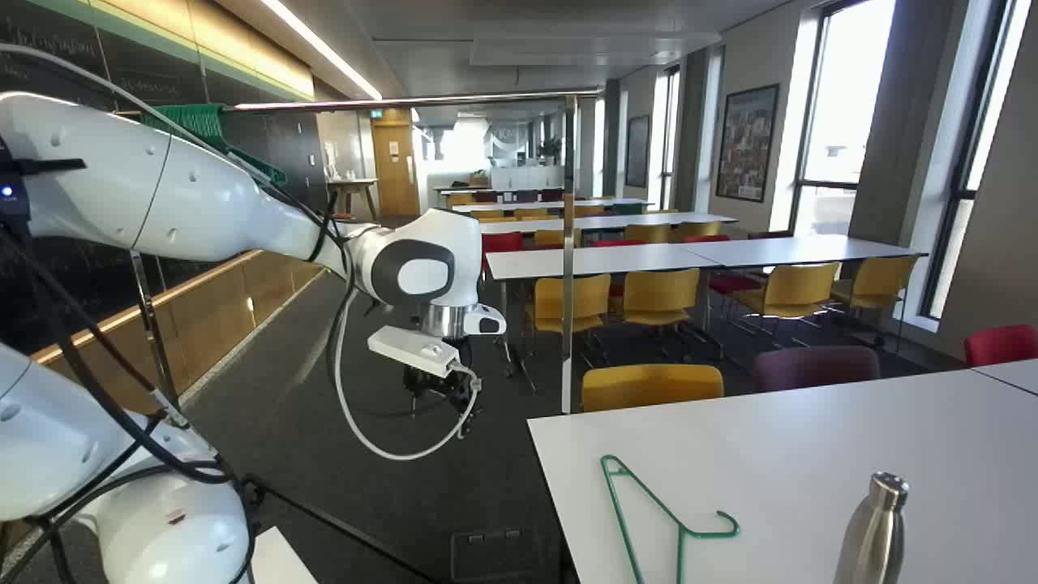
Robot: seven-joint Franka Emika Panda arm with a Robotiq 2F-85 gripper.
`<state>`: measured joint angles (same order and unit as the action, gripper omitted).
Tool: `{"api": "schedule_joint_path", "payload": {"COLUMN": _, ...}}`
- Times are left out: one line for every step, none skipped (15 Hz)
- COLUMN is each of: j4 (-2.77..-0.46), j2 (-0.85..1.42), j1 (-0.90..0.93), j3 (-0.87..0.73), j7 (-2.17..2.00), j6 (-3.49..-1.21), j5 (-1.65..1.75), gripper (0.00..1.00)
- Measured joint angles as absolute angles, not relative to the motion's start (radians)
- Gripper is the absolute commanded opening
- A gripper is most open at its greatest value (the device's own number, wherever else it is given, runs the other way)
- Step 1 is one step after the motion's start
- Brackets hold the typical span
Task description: Put the hanger on the metal rod
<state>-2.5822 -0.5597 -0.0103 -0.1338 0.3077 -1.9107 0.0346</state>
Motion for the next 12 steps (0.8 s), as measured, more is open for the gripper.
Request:
{"api": "schedule_joint_path", "payload": {"j4": -2.582, "j2": -0.559, "j1": -0.010, "j3": -0.134, "j7": 0.308, "j6": -1.911, "j5": 0.035, "gripper": 1.00}}
{"api": "schedule_joint_path", "payload": {"j4": -2.582, "j2": -0.559, "j1": -0.010, "j3": -0.134, "j7": 0.308, "j6": -1.911, "j5": 0.035, "gripper": 1.00}}
{"api": "schedule_joint_path", "payload": {"j4": -2.582, "j2": -0.559, "j1": -0.010, "j3": -0.134, "j7": 0.308, "j6": -1.911, "j5": 0.035, "gripper": 1.00}}
{"api": "schedule_joint_path", "payload": {"j4": -2.582, "j2": -0.557, "j1": -0.012, "j3": -0.132, "j7": 0.296, "j6": -1.913, "j5": 0.035, "gripper": 1.00}}
{"api": "schedule_joint_path", "payload": {"j4": -2.582, "j2": -0.552, "j1": -0.015, "j3": -0.128, "j7": 0.265, "j6": -1.927, "j5": 0.035, "gripper": 1.00}}
{"api": "schedule_joint_path", "payload": {"j4": -2.582, "j2": -0.541, "j1": -0.018, "j3": -0.122, "j7": 0.224, "j6": -1.955, "j5": 0.035, "gripper": 1.00}}
{"api": "schedule_joint_path", "payload": {"j4": -2.583, "j2": -0.526, "j1": -0.025, "j3": -0.113, "j7": 0.175, "j6": -1.997, "j5": 0.037, "gripper": 1.00}}
{"api": "schedule_joint_path", "payload": {"j4": -2.583, "j2": -0.507, "j1": -0.032, "j3": -0.103, "j7": 0.125, "j6": -2.048, "j5": 0.040, "gripper": 1.00}}
{"api": "schedule_joint_path", "payload": {"j4": -2.583, "j2": -0.484, "j1": -0.041, "j3": -0.093, "j7": 0.076, "j6": -2.100, "j5": 0.045, "gripper": 1.00}}
{"api": "schedule_joint_path", "payload": {"j4": -2.583, "j2": -0.458, "j1": -0.051, "j3": -0.084, "j7": 0.028, "j6": -2.155, "j5": 0.054, "gripper": 1.00}}
{"api": "schedule_joint_path", "payload": {"j4": -2.583, "j2": -0.431, "j1": -0.063, "j3": -0.075, "j7": -0.020, "j6": -2.211, "j5": 0.066, "gripper": 1.00}}
{"api": "schedule_joint_path", "payload": {"j4": -2.583, "j2": -0.400, "j1": -0.077, "j3": -0.067, "j7": -0.071, "j6": -2.270, "j5": 0.080, "gripper": 1.00}}
